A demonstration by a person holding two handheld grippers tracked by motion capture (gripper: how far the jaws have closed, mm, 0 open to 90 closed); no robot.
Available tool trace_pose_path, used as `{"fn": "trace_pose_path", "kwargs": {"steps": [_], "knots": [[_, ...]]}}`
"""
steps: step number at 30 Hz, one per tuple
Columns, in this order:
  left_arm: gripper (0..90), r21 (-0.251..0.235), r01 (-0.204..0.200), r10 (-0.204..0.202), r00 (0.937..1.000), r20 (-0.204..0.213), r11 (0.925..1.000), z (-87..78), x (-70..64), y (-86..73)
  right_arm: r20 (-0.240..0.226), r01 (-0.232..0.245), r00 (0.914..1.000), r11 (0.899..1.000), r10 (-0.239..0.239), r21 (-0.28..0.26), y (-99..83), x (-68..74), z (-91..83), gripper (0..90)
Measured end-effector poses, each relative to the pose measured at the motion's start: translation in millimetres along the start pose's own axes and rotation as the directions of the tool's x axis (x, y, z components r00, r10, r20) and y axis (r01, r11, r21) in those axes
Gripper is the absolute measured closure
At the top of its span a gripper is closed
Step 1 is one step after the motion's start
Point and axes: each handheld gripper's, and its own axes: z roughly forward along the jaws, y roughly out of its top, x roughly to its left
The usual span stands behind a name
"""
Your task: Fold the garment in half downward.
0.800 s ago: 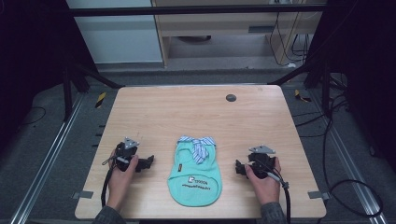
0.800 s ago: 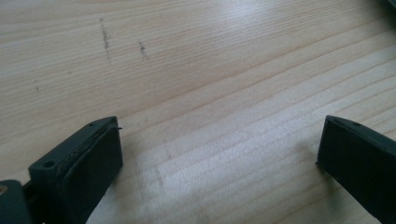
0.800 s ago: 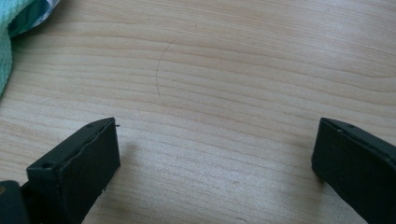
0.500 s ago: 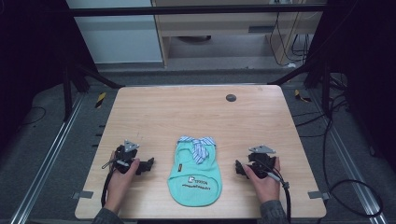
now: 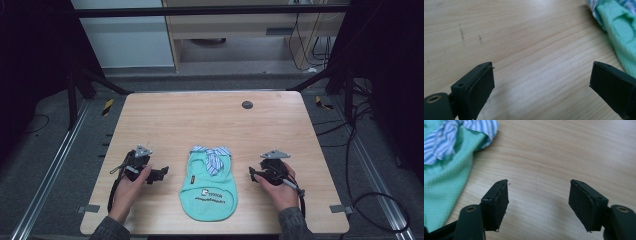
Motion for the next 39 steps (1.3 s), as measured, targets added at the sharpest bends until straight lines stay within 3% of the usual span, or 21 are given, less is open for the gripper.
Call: {"fn": "trace_pose_path", "kwargs": {"steps": [2, 7, 10, 13, 17, 18, 20, 21, 29, 35, 39], "knots": [[5.8, 0.010, -0.019, 0.018, 0.9991, 0.038, 0.9998, 0.4, -2.1, 11.5, -0.021, 0.046, 0.9988, 0.998, -0.045, 0.031, 13.0, 6.0, 1.4, 35.5], [7.4, 0.009, -0.019, 0.018, 0.9968, 0.078, 0.9998, 1.6, -6.2, 29.3, -0.043, 0.104, 0.9940, 0.991, -0.101, 0.085, 30.8, 13.4, 4.6, 39.5], [9.4, 0.031, -0.026, 0.024, 0.9958, 0.088, 0.9992, 3.2, -10.4, 37.7, -0.056, 0.124, 0.9914, 0.987, -0.118, 0.102, 37.6, 16.1, 6.8, 42.5], [13.5, 0.051, -0.080, 0.076, 0.9943, 0.074, 0.9955, 3.9, -19.3, 49.0, -0.070, 0.140, 0.9887, 0.984, -0.132, 0.112, 49.5, 18.7, 10.9, 48.3], [28.0, 0.080, -0.118, 0.111, 0.9904, 0.081, 0.9897, 8.8, -26.4, 63.9, -0.111, 0.155, 0.9835, 0.981, -0.143, 0.114, 67.9, 27.9, 18.6, 62.0], [29.6, 0.095, -0.132, 0.124, 0.9884, 0.088, 0.9867, 12.4, -28.2, 72.3, -0.120, 0.154, 0.9827, 0.982, -0.141, 0.113, 71.0, 30.6, 20.7, 63.7], [36.4, 0.090, -0.120, 0.112, 0.9891, 0.096, 0.9886, 14.6, -29.1, 75.9, -0.136, 0.160, 0.9802, 0.981, -0.144, 0.113, 76.9, 34.6, 25.8, 67.2], [38.4, 0.085, -0.104, 0.093, 0.9882, 0.122, 0.9909, 19.0, -31.1, 82.9, -0.139, 0.156, 0.9804, 0.981, -0.140, 0.117, 79.6, 36.8, 28.4, 69.0], [54.4, 0.080, -0.112, 0.101, 0.9859, 0.134, 0.9904, 42.4, -40.1, 105.0, -0.171, 0.144, 0.9774, 0.984, -0.125, 0.105, 92.9, 45.0, 48.0, 77.6], [58.7, 0.103, -0.140, 0.127, 0.9840, 0.125, 0.9848, 63.3, -49.9, 112.9, -0.180, 0.110, 0.9796, 0.988, -0.089, 0.106, 97.1, 43.7, 57.2, 78.5], [59.9, 0.122, -0.142, 0.124, 0.9824, 0.139, 0.9823, 73.9, -52.8, 113.7, -0.176, 0.085, 0.9823, 0.989, -0.064, 0.118, 98.2, 40.9, 62.4, 73.1]]}}
